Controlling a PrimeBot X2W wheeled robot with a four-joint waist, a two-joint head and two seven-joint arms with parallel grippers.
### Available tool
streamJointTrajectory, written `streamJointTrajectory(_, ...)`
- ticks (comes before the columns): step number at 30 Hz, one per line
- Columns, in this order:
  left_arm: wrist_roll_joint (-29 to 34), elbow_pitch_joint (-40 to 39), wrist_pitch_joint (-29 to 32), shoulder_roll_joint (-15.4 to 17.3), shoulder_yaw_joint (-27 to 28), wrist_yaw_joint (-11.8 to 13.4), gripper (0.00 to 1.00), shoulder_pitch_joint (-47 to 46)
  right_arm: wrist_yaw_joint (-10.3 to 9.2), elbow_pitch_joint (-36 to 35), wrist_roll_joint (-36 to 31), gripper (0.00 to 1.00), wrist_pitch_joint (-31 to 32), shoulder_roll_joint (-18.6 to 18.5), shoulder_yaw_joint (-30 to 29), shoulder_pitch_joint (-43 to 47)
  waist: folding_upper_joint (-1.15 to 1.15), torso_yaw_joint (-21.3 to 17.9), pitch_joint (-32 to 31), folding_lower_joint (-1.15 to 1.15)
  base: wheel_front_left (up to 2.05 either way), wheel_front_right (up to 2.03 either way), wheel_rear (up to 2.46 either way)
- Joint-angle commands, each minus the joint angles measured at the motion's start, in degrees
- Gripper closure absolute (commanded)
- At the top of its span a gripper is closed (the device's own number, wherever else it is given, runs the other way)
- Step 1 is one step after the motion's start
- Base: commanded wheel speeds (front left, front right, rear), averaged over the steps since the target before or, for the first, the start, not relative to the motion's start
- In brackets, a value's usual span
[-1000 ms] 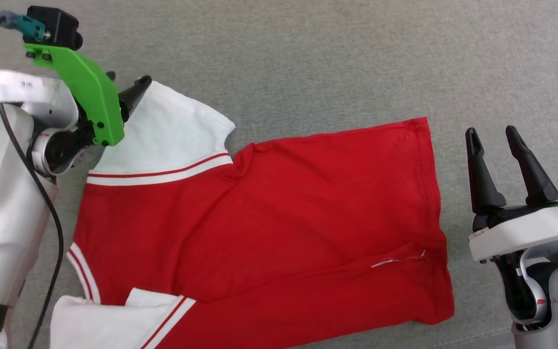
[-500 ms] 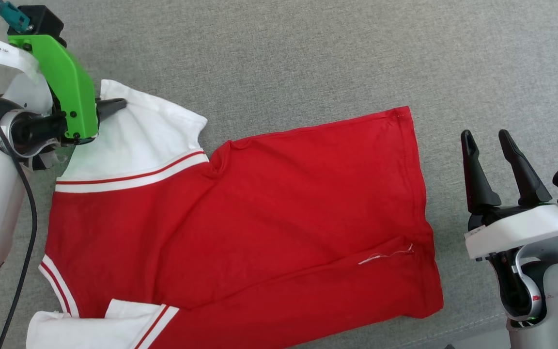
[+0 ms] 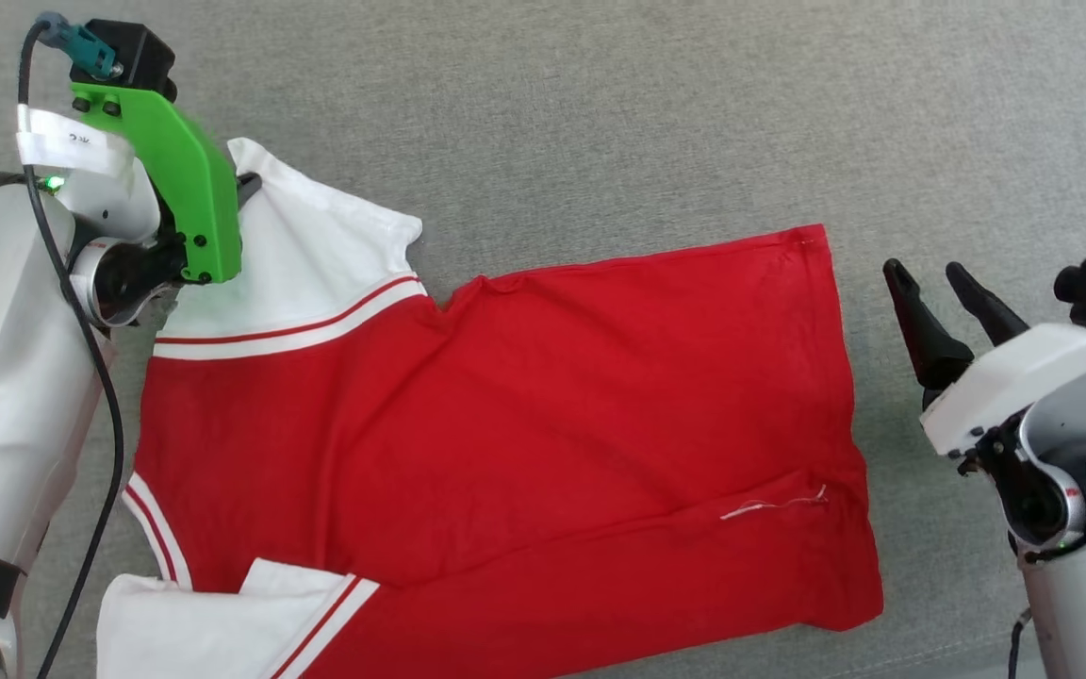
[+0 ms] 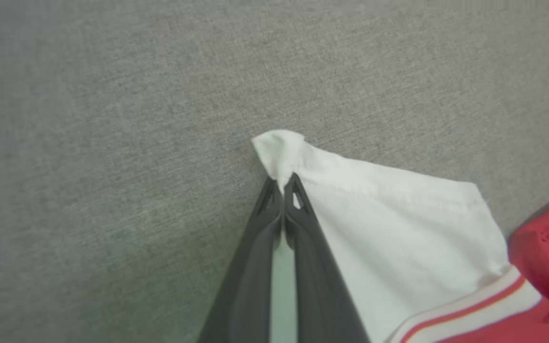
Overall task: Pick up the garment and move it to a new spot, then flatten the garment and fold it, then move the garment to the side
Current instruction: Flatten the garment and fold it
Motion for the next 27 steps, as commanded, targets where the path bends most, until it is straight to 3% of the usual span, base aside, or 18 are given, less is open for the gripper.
streamJointTrajectory(1,0.70,-0.09,-1.11,-0.14,-0.14,-0.08,1.00,-1.03,0.01,1.26,0.99,0.00,1.99,-0.96,0.70,-2.02,0.00,2.03,-1.40,0.00,0.00,0.00,0.00)
streamJointTrajectory(9,1.17,-3.74,-4.99,-1.27,-1.09,-0.12,1.00,-1.25,0.01,8.20,3.72,0.00,17.38,-6.65,6.59,-10.82,0.00,6.63,-2.13,0.00,0.00,0.00,0.00)
streamJointTrajectory(19,0.46,-8.28,-6.87,-1.09,-1.44,-0.08,1.00,0.47,0.01,18.93,4.84,0.00,33.56,-8.35,14.05,-15.20,0.00,9.76,-1.22,0.00,0.00,0.00,0.00)
streamJointTrajectory(20,0.37,-8.49,-6.98,-1.01,-1.41,-0.04,1.00,0.73,0.01,19.42,5.03,0.30,34.79,-8.27,14.48,-15.11,0.00,9.89,-1.21,0.00,0.00,0.00,0.00)
streamJointTrajectory(22,0.19,-8.86,-7.59,-0.90,-1.10,0.30,1.00,1.27,0.01,20.19,5.56,1.00,36.72,-8.08,15.00,-14.89,0.00,10.16,-1.21,0.00,0.00,0.00,0.00)
streamJointTrajectory(27,-0.05,-9.15,-9.10,-0.90,-0.74,0.99,1.00,2.67,0.01,19.99,6.36,1.00,36.93,-8.65,14.20,-15.83,0.00,10.87,-1.89,0.00,0.00,0.00,0.00)
